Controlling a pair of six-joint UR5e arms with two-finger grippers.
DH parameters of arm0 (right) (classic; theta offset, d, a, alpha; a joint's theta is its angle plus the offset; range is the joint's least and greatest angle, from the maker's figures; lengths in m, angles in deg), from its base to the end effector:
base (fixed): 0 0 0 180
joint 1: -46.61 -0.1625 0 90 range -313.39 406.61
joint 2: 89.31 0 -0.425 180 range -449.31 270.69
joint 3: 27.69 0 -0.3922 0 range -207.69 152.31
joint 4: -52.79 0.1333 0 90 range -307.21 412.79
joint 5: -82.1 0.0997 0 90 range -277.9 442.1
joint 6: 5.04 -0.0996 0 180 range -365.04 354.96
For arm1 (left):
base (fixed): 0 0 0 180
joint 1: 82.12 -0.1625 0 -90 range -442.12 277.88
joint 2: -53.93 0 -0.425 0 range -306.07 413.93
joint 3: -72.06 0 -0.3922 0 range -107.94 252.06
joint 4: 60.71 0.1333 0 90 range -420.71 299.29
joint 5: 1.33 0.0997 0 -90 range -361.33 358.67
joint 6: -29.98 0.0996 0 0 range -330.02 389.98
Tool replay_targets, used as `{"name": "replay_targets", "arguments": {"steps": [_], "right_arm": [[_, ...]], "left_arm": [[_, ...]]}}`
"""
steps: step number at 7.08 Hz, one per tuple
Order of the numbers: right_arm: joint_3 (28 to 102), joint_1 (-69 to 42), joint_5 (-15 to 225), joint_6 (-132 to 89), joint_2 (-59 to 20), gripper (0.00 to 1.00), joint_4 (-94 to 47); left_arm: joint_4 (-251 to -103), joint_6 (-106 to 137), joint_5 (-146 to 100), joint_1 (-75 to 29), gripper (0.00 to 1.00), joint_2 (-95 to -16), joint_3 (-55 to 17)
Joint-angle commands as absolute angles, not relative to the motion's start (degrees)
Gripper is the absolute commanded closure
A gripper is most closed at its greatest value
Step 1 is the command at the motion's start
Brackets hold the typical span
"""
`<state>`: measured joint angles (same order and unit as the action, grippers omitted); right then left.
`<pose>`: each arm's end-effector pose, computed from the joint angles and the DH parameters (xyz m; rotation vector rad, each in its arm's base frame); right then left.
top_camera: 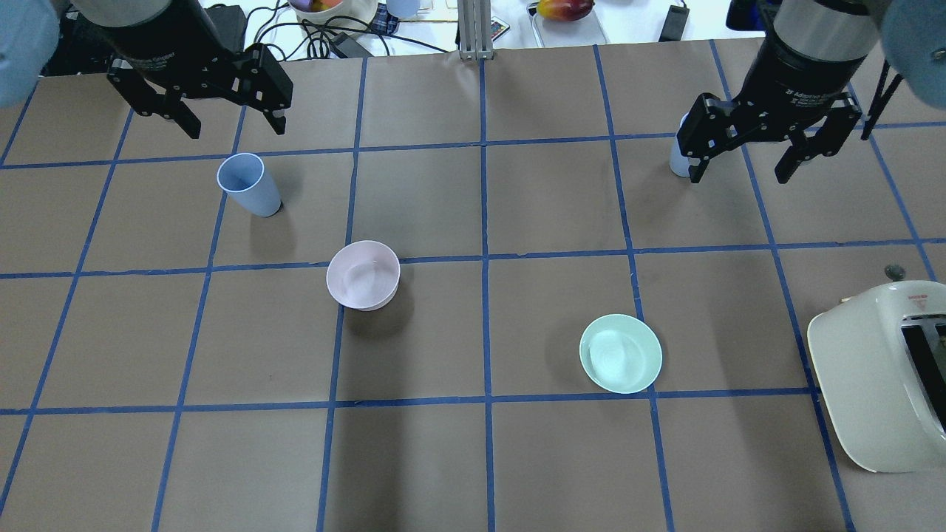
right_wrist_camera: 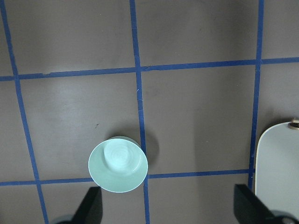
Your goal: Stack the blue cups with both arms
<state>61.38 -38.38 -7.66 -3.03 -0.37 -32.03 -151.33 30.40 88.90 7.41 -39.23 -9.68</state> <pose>0.0904 -0.4999 0.4781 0.0822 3.1273 0.1444 -0.1286 -0.5223 0.5302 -0.0016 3.1346 -0.1226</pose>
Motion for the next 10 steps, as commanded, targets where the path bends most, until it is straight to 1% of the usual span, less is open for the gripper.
{"name": "replay_targets", "arguments": {"steps": [1,3,4,6,7,8,10], "right_arm": [[61.69,-38.38,-7.28,-3.37,-0.36,0.00,-32.02],[61.78,-38.38,-7.20,-3.46,-0.27,0.00,-32.02],[61.69,-38.38,-7.54,-3.46,-0.27,0.00,-32.02],[61.95,-38.38,-7.19,-3.55,0.60,0.00,-31.94],[62.04,-38.38,-7.11,-3.46,0.87,0.00,-31.94],[62.30,-38.55,-7.19,-3.37,0.96,0.00,-31.76],[62.66,-40.04,-7.02,-3.63,1.05,0.00,-31.94]], "left_arm": [[-150.89,30.42,88.85,6.48,0.00,-40.79,-9.68],[-140.75,32.34,89.03,5.86,0.00,-47.37,-12.39],[-134.08,34.88,90.07,5.59,0.00,-52.62,-11.97],[-121.15,42.69,91.49,1.74,0.00,-63.61,-11.61],[-119.53,42.90,91.57,1.46,0.00,-67.06,-11.35],[-120.21,42.12,94.01,1.11,0.00,-68.57,-11.87],[-124.77,41.67,97.29,-0.47,0.00,-69.29,-12.05]]}}
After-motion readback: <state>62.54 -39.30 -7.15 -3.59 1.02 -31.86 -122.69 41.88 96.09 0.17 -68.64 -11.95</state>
